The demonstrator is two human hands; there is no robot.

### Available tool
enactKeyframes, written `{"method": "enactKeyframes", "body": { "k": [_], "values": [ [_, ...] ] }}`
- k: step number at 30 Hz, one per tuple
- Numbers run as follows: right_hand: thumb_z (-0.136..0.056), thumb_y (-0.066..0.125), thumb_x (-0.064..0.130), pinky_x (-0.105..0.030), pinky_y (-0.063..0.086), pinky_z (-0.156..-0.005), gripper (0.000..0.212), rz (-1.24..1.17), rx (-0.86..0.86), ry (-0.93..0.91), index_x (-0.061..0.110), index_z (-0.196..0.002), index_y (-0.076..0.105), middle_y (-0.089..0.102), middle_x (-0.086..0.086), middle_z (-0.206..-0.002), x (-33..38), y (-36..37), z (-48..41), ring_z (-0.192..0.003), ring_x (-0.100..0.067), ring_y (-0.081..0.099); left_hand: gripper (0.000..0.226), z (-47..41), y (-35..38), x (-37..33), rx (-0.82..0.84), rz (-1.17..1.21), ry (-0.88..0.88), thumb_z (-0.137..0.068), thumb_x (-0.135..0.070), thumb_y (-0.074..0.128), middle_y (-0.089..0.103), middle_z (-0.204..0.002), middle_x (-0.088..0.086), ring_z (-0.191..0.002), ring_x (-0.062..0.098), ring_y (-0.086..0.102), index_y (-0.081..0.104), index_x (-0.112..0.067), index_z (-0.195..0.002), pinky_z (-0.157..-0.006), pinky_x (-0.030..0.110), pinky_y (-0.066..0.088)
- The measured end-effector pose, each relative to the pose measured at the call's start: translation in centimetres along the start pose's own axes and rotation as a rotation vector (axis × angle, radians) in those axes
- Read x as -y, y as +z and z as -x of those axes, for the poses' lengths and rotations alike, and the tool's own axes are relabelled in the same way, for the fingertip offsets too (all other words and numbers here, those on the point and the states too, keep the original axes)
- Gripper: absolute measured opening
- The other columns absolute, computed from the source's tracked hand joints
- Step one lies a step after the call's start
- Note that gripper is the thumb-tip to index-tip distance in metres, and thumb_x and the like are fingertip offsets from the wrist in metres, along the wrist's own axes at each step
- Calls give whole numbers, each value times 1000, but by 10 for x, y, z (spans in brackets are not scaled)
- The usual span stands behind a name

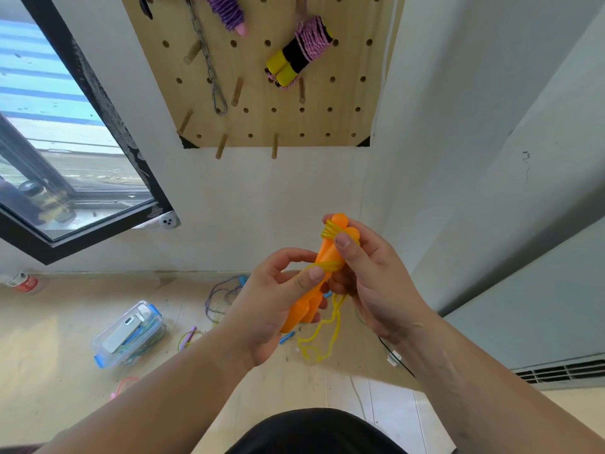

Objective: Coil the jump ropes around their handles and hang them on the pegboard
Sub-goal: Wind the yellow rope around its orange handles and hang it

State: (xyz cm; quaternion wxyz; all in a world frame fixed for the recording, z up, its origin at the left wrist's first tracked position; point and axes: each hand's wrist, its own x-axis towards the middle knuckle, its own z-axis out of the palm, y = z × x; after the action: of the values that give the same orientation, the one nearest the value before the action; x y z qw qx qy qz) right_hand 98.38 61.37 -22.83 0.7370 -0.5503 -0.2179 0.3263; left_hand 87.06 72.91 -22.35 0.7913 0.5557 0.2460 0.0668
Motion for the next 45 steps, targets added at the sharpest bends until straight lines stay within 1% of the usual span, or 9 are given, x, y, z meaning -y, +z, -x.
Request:
{"method": "enactKeyframes", "body": {
  "k": [5,10,16,26,32,35,37,41,45],
  "values": [
    [-94,56,34,-33,47,-66,35,174,170,-5,28,-129,60,52,2,-75,2,-13,1,-63,-13,46,30,-2,-14,-5,48,7,-59,-71,-27,86,67,-85,18,-75,32,63,68,-20,-94,-79,52,55],
    [-98,51,26,-40,43,-70,40,381,331,19,3,-131,51,49,7,-70,15,-22,3,-66,-12,44,19,-1,-24,0,97,39,-115,-78,-26,76,63,-88,21,-74,34,62,66,-19,-93,-71,47,54],
    [-97,53,27,-31,46,-61,36,291,255,-33,17,-131,54,46,-1,-68,4,-13,8,-61,-14,43,46,5,-25,2,162,83,-129,-72,-29,84,67,-94,22,-81,36,65,59,-12,-106,-72,50,56],
    [-96,56,28,-27,49,-63,35,376,256,-93,27,-132,55,50,-15,-73,6,-15,12,-64,-18,49,33,7,-25,2,162,78,-117,-70,-15,84,67,-91,21,-80,37,64,66,-18,-98,-69,45,54],
    [-99,53,16,-29,49,-74,57,499,377,-35,20,-154,35,55,6,-71,10,-37,12,-71,-13,54,54,8,-32,2,161,210,-176,-55,-20,91,65,-90,23,-74,37,63,66,-15,-102,-66,44,52],
    [-103,52,16,-23,48,-71,35,763,402,-89,40,-127,62,58,10,-70,12,-49,11,-68,-7,57,58,7,-38,0,215,261,-148,-46,-25,100,64,-89,24,-73,38,63,70,-17,-95,-65,43,52],
    [-104,51,25,-22,46,-68,24,942,405,-91,36,-101,72,59,16,-70,12,-54,11,-68,-6,58,52,5,-41,-2,300,222,-138,-51,-26,99,63,-88,24,-73,38,61,67,-15,-91,-64,43,51],
    [-103,46,33,-16,41,-69,19,1225,551,-331,31,-107,64,63,21,-93,7,-52,5,-79,1,53,45,3,-44,-6,468,64,-198,-62,-20,94,62,-89,27,-75,38,61,63,-14,-94,-65,41,51],
    [-92,45,26,-36,48,-63,12,1645,767,-554,26,-86,56,59,4,-81,7,-47,-20,-72,-17,51,32,-2,-50,-13,492,-273,-261,-67,-12,85,67,-89,29,-73,36,65,67,-14,-93,-62,38,54]
  ]
}}
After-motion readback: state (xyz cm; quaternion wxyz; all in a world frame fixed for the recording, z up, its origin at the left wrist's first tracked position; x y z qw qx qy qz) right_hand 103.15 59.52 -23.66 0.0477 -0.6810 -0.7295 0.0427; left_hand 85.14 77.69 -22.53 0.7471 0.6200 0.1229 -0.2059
